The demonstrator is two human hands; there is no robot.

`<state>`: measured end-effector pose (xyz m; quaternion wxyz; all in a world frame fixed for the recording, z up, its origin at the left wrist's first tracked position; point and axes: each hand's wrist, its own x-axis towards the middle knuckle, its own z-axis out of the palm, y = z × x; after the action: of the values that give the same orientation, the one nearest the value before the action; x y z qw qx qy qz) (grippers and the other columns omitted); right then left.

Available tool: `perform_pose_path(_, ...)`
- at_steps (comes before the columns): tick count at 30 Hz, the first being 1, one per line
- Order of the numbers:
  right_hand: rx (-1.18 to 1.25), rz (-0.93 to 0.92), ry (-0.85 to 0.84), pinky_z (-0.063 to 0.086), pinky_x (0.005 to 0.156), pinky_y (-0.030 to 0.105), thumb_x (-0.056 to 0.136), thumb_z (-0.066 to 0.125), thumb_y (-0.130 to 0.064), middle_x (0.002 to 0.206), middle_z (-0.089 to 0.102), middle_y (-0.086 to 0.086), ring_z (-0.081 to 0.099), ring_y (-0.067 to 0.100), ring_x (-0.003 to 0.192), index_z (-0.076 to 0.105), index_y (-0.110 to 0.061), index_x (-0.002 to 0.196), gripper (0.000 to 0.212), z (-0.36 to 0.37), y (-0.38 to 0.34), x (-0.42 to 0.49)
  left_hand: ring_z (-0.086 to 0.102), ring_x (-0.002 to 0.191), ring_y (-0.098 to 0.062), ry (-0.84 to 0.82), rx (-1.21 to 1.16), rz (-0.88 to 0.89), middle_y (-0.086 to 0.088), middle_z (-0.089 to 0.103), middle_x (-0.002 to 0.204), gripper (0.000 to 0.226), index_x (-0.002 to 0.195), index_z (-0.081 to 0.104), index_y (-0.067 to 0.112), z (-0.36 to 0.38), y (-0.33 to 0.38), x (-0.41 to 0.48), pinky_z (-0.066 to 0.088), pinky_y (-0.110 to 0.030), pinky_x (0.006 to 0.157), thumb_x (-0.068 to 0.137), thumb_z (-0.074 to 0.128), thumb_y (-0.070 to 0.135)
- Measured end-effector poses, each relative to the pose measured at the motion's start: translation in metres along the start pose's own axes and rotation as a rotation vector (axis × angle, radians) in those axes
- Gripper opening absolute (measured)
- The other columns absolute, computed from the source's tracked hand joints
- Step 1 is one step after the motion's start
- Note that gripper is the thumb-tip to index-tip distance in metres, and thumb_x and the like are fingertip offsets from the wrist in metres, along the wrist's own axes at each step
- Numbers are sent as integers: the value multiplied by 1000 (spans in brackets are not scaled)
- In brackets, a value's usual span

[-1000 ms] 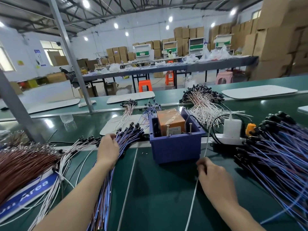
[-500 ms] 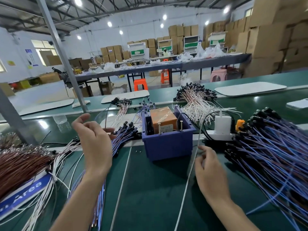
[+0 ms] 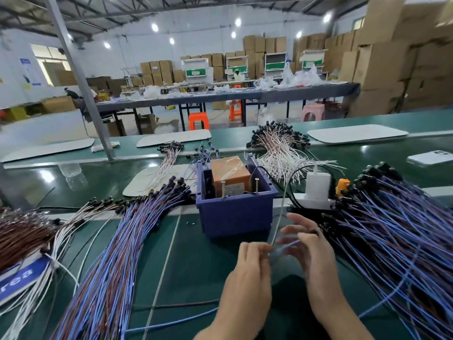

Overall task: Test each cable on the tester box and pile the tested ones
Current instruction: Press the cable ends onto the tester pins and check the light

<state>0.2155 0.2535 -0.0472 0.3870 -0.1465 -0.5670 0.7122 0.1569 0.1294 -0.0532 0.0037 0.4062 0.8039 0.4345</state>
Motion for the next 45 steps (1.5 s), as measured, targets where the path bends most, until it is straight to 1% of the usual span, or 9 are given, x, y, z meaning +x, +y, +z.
perform_pose_path(6, 286, 240, 180, 45, 42, 25, 105, 42, -20, 52, 34, -3, 39, 12, 42, 66, -11, 100, 26, -8, 3, 18, 59, 89, -12, -172, 210, 14, 15, 60, 91, 21, 119, 39, 42, -12, -1, 3, 49, -34, 81, 102, 36, 55)
perform_pose_path(11, 455, 266, 257, 21, 30, 18, 105, 44, -24, 56, 38, -8, 27, 5, 35, 64, -19, 103, 21, -20, 0, 26, 57, 111, 1, -181, 417, 175, 22, 63, 120, 59, 120, 61, 39, -48, -11, 6, 48, -24, 87, 92, 19, 71)
perform_pose_path(14, 382, 198, 308, 18, 32, 16, 106, 41, -19, 56, 39, -8, 26, 5, 35, 65, -20, 104, 24, -24, 0, 26, 62, 107, 3, -128, 469, 175, 25, 64, 118, 45, 122, 64, 38, -69, -22, 11, 51, -24, 86, 98, 36, 63)
perform_pose_path(18, 286, 124, 391, 19, 33, 15, 107, 42, -24, 54, 30, -9, 20, 5, 36, 66, -19, 101, 25, -27, -3, 23, 68, 75, -17, 97, 768, 246, 13, 69, 81, 34, 91, 78, 28, -80, -42, 14, 44, -28, 76, 91, 47, 43)
perform_pose_path(22, 162, 129, 348, 20, 34, 17, 106, 42, -43, 52, 28, -9, 19, 7, 38, 67, -16, 100, 37, -21, -2, 17, 52, 95, -33, 443, 787, 230, -3, 59, 97, 14, 98, 79, 25, -84, -55, 16, 35, -41, 85, 86, 73, 20)
perform_pose_path(29, 104, 175, 284, 22, 33, 18, 108, 35, -10, 56, 37, -5, 24, 6, 39, 64, -24, 111, 33, -22, -1, 14, 39, 107, -31, 792, 730, 344, -7, 53, 107, 34, 112, 77, 33, -75, -30, 9, 34, -51, 94, 84, 74, 13)
perform_pose_path(37, 163, 427, -174, 17, 34, 16, 91, 57, -43, 55, 28, -3, 17, 8, 38, 73, -14, 108, 38, 0, -5, 1, 28, 142, -24, 574, 584, 581, -5, 40, 146, 42, 128, 65, 37, -47, -22, 2, 31, -41, 114, 97, 54, 11)
perform_pose_path(42, 61, 440, -404, 30, 72, 40, 77, 61, -75, 93, 44, 16, 37, 33, 86, 78, -25, 105, 60, 8, -6, -8, 36, 123, -13, 399, 461, 715, 7, 49, 121, 52, 138, 53, 38, -6, -10, -5, 37, -27, 102, 91, 75, 31)
perform_pose_path(45, 90, 437, -339, 29, 61, 31, 77, 69, -72, 73, 42, 12, 38, 25, 64, 79, -19, 104, 60, 3, -8, -4, 43, 109, -12, 365, 434, 709, 7, 55, 110, 37, 137, 58, 39, -3, -10, -4, 39, -25, 95, 102, 60, 27)
